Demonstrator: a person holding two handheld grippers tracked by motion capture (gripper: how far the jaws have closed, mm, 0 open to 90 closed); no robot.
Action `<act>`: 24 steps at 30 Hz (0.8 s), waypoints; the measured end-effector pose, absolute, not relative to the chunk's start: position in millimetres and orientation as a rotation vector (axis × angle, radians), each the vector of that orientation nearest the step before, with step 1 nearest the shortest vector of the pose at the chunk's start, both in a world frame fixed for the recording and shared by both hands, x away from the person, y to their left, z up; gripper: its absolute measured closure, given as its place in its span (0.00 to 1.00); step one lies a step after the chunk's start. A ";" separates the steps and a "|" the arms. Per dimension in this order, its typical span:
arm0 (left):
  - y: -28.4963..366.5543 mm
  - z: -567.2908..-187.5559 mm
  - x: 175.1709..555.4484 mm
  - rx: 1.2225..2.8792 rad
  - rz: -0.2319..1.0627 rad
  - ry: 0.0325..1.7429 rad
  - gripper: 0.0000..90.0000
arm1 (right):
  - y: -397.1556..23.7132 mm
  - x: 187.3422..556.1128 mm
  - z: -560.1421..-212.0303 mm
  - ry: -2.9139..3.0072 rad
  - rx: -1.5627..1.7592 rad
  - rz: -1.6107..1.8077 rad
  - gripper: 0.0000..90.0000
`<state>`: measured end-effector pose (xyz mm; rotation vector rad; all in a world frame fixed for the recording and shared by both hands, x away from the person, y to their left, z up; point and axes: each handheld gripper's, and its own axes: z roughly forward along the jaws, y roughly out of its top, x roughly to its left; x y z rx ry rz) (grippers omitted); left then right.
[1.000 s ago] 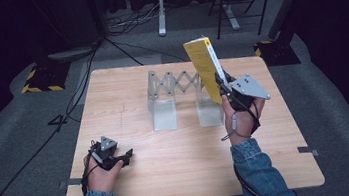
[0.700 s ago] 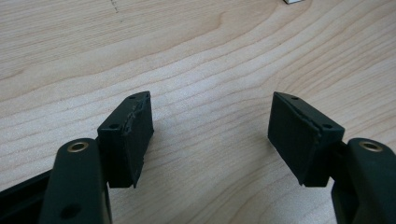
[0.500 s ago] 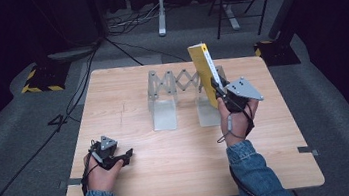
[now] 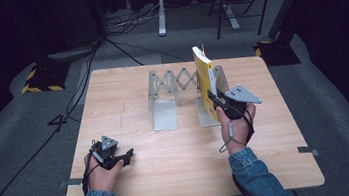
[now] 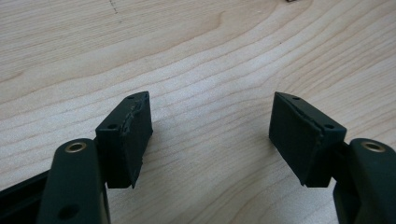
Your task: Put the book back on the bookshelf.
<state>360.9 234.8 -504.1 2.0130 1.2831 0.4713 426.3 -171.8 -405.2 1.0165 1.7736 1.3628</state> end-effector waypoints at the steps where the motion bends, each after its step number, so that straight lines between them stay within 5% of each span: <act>1: 234.6 -504.1 361.0 2.012 0.471 1.283 0.34 | -171.5 426.2 -407.0 1.780 1.021 1.359 0.83; 24: 234.0 -504.0 361.4 2.016 0.473 1.284 0.34 | -164.9 429.4 -440.3 1.921 1.062 1.297 0.80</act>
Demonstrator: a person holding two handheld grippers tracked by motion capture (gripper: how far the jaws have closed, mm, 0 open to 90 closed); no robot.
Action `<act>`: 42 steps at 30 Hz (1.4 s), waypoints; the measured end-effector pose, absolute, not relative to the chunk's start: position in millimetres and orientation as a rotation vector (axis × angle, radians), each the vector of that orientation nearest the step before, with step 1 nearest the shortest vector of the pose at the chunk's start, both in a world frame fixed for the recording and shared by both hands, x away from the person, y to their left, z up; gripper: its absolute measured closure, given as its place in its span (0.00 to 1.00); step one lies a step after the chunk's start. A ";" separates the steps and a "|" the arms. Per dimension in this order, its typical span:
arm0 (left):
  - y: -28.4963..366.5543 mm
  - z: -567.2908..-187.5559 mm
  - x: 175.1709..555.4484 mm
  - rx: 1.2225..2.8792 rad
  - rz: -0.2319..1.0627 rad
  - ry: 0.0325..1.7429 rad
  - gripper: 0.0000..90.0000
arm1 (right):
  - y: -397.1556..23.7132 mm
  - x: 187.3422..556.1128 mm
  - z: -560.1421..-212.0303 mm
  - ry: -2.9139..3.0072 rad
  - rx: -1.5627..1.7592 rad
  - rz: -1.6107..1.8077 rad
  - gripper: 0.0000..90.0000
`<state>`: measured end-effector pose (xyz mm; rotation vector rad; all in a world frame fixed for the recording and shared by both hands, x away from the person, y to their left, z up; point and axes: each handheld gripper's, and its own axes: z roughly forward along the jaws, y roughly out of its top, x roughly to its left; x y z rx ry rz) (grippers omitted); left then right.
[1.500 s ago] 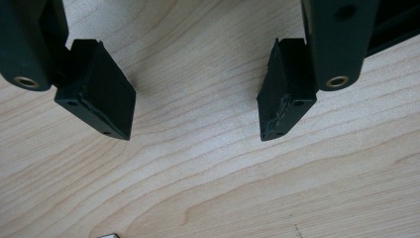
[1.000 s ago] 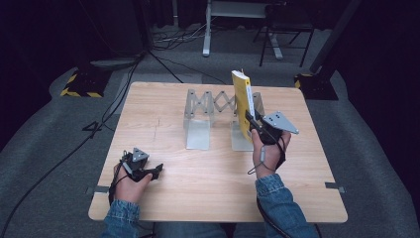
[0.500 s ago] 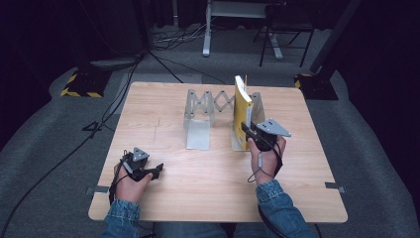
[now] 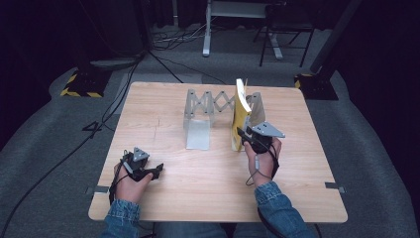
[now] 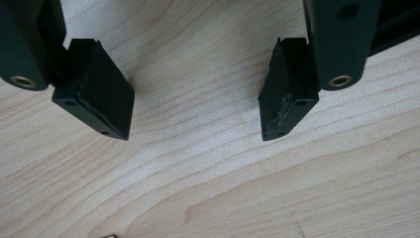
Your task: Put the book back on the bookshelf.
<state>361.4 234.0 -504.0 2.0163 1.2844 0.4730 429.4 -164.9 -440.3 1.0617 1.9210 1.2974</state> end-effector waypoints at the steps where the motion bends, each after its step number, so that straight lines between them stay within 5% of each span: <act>1: 234.0 -504.0 361.3 2.017 0.474 1.284 0.34 | -164.6 430.1 -440.7 1.920 1.061 1.298 0.79; 10: 235.3 -504.1 359.7 2.007 0.462 1.287 0.34 | -163.2 431.9 -439.5 1.938 1.042 1.275 0.75; 17: 237.2 -504.1 357.6 2.010 0.460 1.283 0.34 | -168.1 425.9 -432.5 1.888 1.049 1.285 0.46; 22: 240.8 -504.2 353.8 2.009 0.462 1.283 0.34 | -172.7 419.1 -422.1 1.874 1.016 1.294 0.37; 42: 253.9 -504.9 333.5 2.053 0.486 1.256 0.31 | -228.6 393.6 -391.3 1.982 0.943 1.346 0.27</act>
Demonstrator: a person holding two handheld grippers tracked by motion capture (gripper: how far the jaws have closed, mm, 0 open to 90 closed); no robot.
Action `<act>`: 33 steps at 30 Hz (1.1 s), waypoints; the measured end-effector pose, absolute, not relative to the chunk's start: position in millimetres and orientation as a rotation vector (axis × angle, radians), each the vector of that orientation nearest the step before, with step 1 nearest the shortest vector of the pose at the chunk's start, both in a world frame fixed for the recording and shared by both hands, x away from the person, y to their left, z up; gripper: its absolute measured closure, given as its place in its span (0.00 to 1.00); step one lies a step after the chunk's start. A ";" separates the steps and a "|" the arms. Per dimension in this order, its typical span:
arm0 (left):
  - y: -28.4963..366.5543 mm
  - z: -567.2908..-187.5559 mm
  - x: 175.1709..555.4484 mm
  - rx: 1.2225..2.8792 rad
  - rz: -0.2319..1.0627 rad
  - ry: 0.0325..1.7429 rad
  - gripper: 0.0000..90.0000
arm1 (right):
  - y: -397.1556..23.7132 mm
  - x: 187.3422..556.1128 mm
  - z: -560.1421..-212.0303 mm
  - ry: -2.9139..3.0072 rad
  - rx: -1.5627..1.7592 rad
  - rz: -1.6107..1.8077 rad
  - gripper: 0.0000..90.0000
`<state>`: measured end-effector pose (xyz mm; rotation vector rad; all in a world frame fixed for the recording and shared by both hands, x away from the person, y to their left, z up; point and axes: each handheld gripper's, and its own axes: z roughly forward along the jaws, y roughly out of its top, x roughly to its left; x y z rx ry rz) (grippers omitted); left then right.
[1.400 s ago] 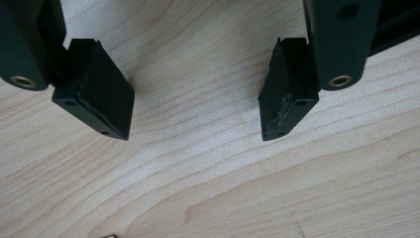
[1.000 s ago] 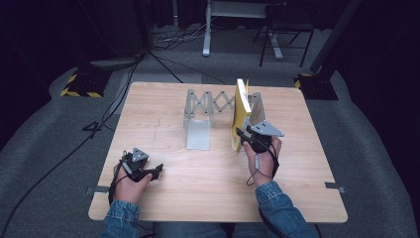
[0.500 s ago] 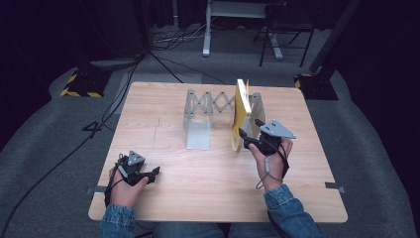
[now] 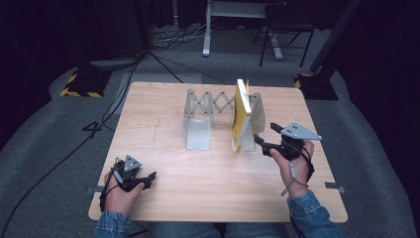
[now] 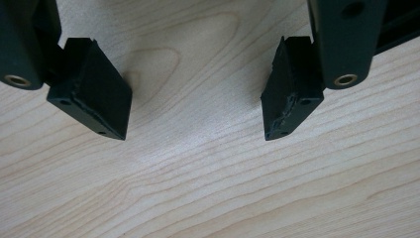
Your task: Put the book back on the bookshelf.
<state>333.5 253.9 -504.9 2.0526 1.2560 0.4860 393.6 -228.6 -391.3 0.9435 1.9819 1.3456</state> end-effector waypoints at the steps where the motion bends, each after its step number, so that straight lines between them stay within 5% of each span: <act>1: 253.9 -504.9 333.4 2.053 0.486 1.256 0.31 | -235.3 392.7 -391.2 1.985 0.955 1.341 0.26; 33: 253.3 -505.0 344.2 2.062 0.490 1.273 0.21 | -340.7 383.3 -446.4 2.131 1.196 1.026 0.19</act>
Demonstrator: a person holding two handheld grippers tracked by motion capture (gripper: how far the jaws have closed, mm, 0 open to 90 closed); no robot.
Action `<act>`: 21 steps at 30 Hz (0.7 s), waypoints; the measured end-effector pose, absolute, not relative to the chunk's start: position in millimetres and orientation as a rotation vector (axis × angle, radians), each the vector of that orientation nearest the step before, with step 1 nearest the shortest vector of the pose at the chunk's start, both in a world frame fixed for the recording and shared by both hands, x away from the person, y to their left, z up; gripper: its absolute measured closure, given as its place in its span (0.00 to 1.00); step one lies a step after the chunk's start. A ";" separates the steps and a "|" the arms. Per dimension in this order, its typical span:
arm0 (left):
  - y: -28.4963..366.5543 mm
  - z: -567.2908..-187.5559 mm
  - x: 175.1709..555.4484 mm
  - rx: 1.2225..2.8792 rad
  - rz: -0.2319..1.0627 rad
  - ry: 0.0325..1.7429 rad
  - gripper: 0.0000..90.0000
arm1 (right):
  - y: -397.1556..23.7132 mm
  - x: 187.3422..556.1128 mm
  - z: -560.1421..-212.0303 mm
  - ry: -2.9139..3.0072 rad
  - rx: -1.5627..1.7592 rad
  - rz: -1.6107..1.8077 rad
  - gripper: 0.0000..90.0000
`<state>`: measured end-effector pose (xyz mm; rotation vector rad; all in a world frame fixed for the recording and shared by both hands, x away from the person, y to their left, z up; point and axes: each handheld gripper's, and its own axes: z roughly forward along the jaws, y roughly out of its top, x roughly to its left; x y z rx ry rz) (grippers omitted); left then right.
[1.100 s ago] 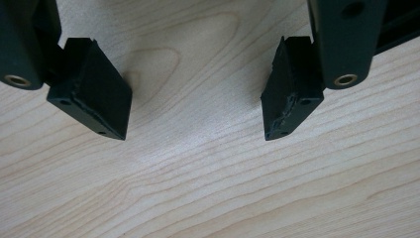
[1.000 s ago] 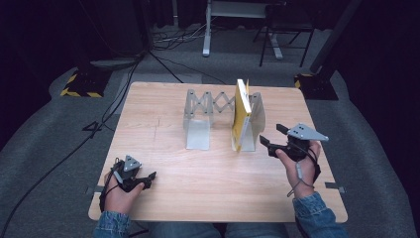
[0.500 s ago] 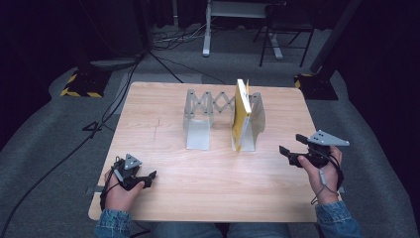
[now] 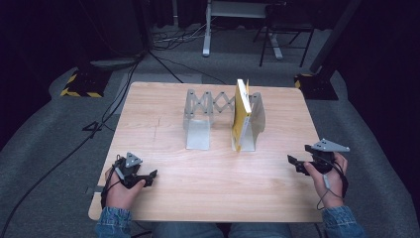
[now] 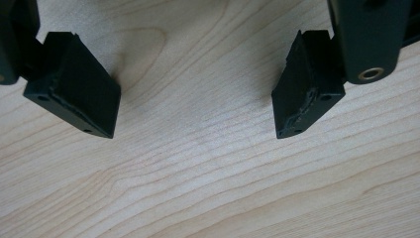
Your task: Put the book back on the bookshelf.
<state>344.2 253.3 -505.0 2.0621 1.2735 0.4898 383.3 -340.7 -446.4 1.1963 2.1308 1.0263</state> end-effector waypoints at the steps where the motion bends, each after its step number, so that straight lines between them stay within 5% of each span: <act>1: 253.3 -505.0 344.3 2.063 0.489 1.274 0.21 | -341.5 383.9 -449.0 2.140 1.200 1.012 0.19; 21: 252.4 -505.2 346.0 2.064 0.491 1.275 0.20 | -341.8 383.3 -498.6 2.236 1.256 0.989 0.19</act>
